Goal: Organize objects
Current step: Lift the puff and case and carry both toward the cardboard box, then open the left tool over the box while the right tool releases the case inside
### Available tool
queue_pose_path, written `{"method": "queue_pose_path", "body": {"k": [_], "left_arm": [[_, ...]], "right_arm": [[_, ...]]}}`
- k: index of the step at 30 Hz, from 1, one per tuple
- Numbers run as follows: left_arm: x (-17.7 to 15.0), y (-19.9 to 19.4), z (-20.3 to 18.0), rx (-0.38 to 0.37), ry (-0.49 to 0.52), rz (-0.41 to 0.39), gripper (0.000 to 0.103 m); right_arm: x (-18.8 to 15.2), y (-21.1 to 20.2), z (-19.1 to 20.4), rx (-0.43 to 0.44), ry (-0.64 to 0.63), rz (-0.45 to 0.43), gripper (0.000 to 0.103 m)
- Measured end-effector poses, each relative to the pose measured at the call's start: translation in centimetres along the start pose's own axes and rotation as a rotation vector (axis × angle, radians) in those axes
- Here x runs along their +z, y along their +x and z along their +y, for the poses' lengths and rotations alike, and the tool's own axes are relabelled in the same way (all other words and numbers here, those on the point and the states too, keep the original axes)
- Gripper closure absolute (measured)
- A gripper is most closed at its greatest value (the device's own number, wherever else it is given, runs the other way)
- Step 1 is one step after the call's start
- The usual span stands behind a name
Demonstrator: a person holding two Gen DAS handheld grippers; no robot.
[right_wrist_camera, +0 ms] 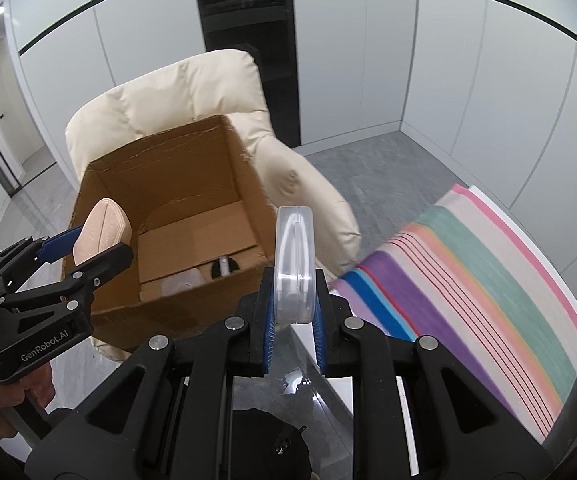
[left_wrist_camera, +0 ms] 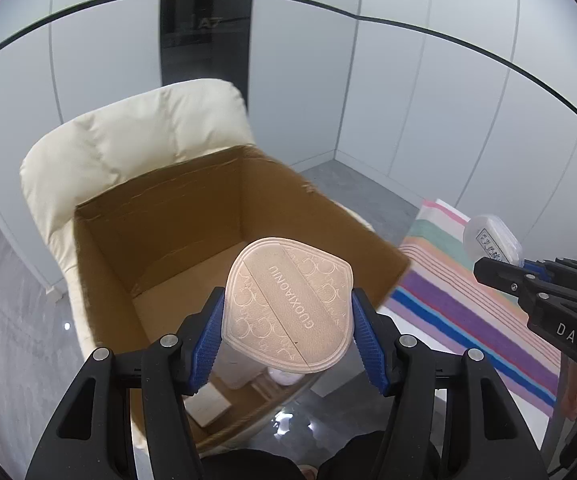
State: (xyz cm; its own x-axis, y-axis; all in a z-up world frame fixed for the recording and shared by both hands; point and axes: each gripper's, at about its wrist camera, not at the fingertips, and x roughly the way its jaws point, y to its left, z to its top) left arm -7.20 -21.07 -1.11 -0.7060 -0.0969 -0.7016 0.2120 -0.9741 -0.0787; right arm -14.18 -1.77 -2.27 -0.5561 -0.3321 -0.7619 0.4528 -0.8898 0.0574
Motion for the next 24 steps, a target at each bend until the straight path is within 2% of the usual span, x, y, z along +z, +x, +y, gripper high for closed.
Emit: {"method": "queue_pose_path", "body": {"k": [18, 21, 23, 24], "left_arm": [[-0.9, 1.4, 6.6, 0.1, -0.064, 0.019, 0.041], [-1.3, 1.4, 7.3, 0.096, -0.067, 0.024, 0.033], [-1.2, 1.0, 7.7, 0.1, -0.073, 0.02, 0.017], [-1.2, 0.7, 8.0, 0.106, -0.08, 0.016, 0.014]], "right_arm": [[2.2, 2.9, 6.6, 0.092, -0.101, 0.012, 0.086], [2.4, 3.4, 7.9, 0.105, -0.122, 0.018, 0.086], [2.5, 3.7, 8.8, 0.112, -0.138, 0.021, 0.086], [2.6, 3.8, 9.1, 0.115, -0.143, 0.022, 0.086]]}}
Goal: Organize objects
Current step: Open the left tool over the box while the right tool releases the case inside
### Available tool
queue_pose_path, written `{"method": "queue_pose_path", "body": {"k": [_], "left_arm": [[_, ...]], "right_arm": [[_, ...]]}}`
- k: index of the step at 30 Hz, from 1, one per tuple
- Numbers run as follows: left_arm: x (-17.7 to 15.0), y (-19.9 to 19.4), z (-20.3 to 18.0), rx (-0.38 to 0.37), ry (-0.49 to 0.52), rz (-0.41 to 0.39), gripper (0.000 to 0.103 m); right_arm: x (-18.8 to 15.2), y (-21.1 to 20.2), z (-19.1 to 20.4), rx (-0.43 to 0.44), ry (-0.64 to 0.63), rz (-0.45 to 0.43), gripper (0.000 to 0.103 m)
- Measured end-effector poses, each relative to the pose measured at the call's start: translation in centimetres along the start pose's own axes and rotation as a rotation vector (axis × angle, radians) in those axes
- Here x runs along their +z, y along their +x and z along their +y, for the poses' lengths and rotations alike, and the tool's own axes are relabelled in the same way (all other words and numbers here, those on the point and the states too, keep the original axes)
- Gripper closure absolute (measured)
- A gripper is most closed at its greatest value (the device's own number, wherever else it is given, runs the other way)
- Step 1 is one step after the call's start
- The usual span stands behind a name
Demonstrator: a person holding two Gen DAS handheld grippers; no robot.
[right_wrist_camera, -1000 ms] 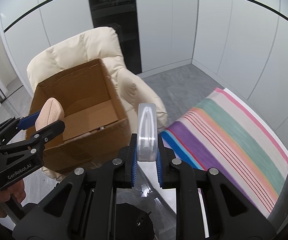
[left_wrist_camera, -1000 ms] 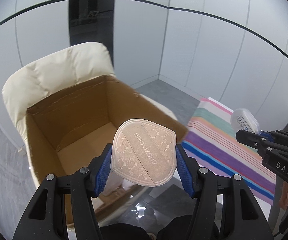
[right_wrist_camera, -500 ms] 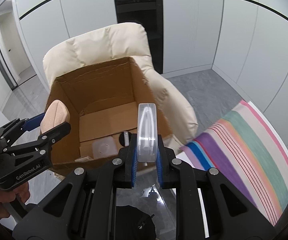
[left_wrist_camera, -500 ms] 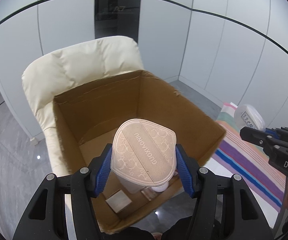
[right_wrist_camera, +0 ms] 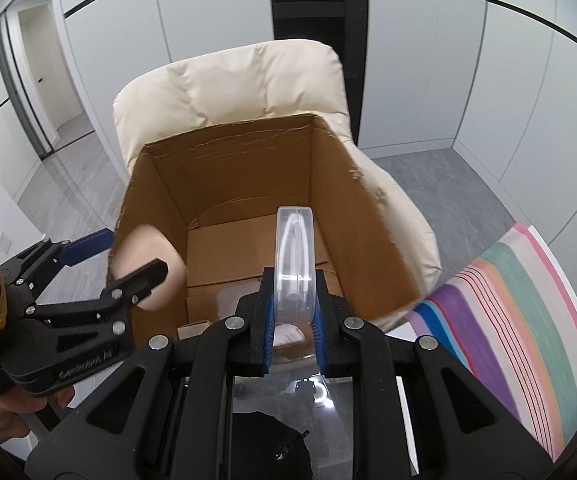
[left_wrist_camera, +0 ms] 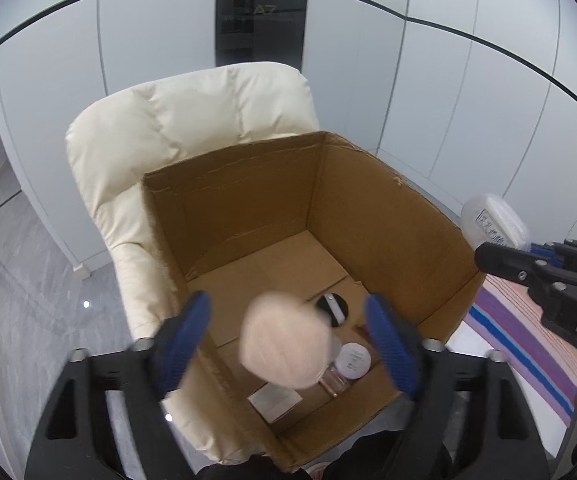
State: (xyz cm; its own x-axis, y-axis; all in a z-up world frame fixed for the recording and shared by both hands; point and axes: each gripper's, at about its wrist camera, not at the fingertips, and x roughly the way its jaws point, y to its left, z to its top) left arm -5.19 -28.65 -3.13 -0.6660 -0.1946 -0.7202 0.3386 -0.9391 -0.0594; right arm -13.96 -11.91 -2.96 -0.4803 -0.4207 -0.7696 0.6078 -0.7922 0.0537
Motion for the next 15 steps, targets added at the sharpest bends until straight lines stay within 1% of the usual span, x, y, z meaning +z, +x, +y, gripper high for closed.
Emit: {"method": "queue_pose_path", "body": {"k": [2, 5, 15], "left_arm": [[0.0, -0.5, 0.8, 0.016, -0.026, -0.003, 0.007], [0.0, -1.1, 2.1, 0.032, -0.054, -0.014, 0.001], [-0.7, -2.6, 6.2, 0.071, -0.127, -0.026, 0.0]], "right_arm": [[0.2, 0.3, 0.7, 0.009, -0.012, 0.005, 0.086], [0.5, 0.8, 1.6, 0.021, -0.025, 0.014, 0.086], [1.4, 2.3, 5.1, 0.069, -0.083, 0.033, 0.086]]}}
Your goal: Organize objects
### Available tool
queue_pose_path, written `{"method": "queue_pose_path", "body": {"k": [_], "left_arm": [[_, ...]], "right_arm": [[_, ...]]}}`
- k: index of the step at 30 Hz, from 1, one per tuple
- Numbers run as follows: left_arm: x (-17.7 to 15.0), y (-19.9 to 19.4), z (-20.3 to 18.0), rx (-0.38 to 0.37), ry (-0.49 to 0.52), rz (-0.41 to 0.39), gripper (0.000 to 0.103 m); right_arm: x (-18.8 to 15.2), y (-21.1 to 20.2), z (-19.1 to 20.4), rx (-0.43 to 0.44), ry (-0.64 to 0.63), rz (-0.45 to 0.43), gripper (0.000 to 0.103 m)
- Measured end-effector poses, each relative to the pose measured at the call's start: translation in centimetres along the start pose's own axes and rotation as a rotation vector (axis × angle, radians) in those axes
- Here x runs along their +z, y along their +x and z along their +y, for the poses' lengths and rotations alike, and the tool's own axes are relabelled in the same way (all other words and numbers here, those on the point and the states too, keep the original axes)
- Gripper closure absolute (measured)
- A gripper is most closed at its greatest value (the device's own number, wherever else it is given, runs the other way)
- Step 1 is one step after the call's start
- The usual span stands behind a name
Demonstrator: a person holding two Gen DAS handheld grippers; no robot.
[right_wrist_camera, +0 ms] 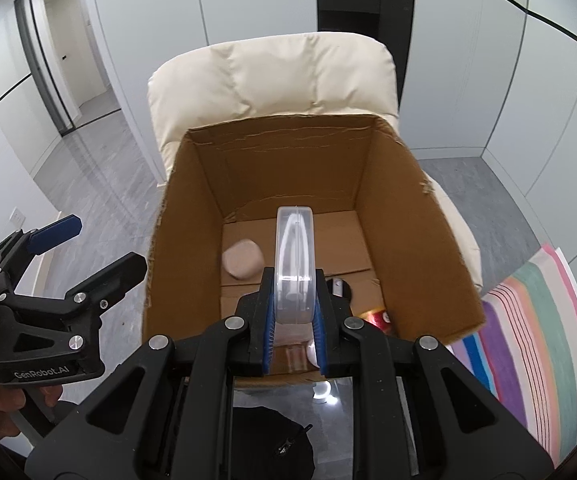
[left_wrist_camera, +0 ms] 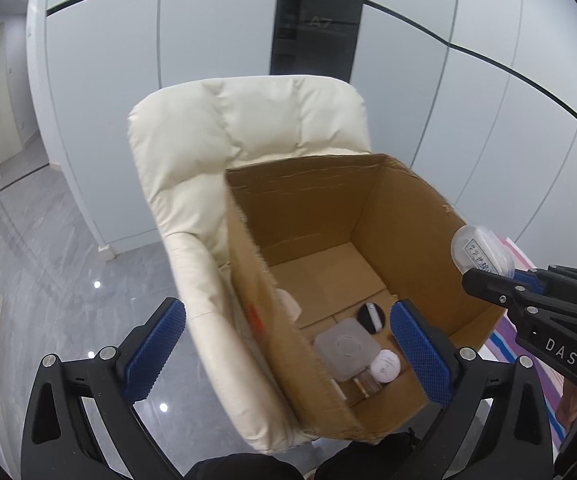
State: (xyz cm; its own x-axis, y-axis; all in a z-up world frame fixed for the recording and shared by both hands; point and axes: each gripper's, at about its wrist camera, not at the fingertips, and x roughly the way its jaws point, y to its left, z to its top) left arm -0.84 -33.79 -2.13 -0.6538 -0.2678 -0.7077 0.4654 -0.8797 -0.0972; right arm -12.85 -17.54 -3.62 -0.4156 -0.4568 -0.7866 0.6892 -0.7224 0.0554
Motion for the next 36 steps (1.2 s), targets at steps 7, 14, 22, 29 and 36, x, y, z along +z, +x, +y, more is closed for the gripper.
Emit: {"method": "queue_pose_path", "body": {"k": [7, 14, 22, 29, 36], "left_arm": [[0.1, 0.2, 1.3, 0.011, -0.023, 0.005, 0.0], [0.0, 0.5, 0.3, 0.002, -0.009, 0.005, 0.0], [0.2, 1.0, -2.1, -0.022, 0.025, 0.007, 0.0], [0.3, 1.0, -4.5, -0.049, 0.059, 0.004, 0.0], [0.4, 1.3, -6.7, -0.069, 0.086, 0.008, 0.0]], "right_arm": [[0.2, 0.2, 0.9, 0.006, -0.016, -0.012, 0.055], [-0.1, -0.3, -0.3, -0.011, 0.009, -0.026, 0.027], [-0.9, -1.3, -2.9, -0.047, 0.067, -0.036, 0.005], [-1.6, -2.1, -5.5, -0.095, 0.127, -0.045, 0.0], [-2.6, -3.2, -8.2, -0.142, 0.187, -0.052, 0.0]]}}
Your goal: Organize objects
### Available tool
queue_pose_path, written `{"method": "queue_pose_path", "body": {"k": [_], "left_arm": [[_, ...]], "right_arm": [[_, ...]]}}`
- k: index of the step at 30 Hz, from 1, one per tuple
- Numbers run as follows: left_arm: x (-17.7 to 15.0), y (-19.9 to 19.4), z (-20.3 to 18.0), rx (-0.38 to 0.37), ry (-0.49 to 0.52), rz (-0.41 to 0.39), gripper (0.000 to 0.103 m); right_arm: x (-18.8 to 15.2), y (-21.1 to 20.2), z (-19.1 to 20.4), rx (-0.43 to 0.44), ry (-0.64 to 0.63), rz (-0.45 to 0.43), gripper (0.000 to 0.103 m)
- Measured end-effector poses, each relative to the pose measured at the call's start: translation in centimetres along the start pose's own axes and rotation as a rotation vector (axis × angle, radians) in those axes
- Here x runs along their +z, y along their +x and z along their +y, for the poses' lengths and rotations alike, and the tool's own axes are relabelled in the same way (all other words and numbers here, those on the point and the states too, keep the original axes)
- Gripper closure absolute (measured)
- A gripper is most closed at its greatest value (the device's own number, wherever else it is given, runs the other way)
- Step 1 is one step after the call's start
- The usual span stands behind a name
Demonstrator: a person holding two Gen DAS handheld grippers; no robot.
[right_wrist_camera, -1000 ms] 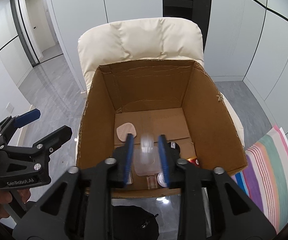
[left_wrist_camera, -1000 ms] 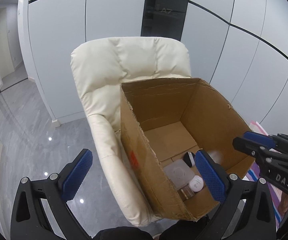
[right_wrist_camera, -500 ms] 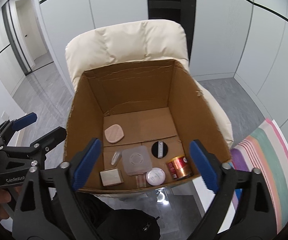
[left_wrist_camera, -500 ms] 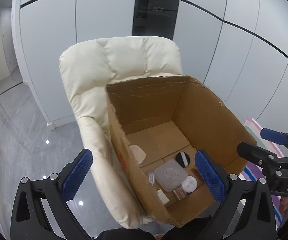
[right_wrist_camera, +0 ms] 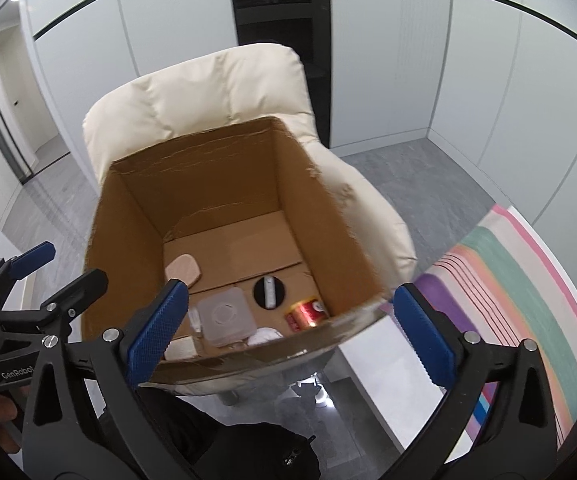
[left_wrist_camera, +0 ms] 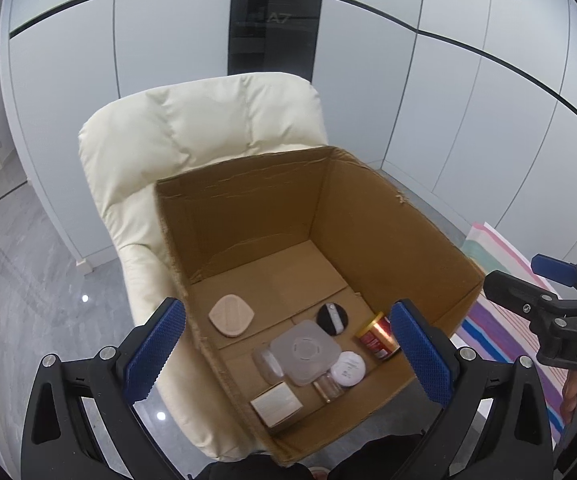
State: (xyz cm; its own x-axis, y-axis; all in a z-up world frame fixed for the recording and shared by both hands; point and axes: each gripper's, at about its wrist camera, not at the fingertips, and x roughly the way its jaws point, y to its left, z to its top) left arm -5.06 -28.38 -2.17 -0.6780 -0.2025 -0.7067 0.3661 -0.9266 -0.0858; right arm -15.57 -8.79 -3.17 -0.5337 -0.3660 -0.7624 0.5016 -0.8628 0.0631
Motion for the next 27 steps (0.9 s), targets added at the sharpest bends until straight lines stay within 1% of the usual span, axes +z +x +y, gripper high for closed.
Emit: {"method": "queue_pose_path", "body": {"k": [12, 27], "left_arm": [[0.3, 0.7, -4.3, -0.053, 0.051, 0.006, 0.0], [-0.2, 0.9, -11.3, -0.126, 0.138, 0.02, 0.0]], "right_arm": [[-1.4, -1.9, -4.3, -0.055, 0.057, -0.022, 0.0], [-4.1, -5.0, -10.3, -0.136, 0.147, -0.045, 0.0]]}}
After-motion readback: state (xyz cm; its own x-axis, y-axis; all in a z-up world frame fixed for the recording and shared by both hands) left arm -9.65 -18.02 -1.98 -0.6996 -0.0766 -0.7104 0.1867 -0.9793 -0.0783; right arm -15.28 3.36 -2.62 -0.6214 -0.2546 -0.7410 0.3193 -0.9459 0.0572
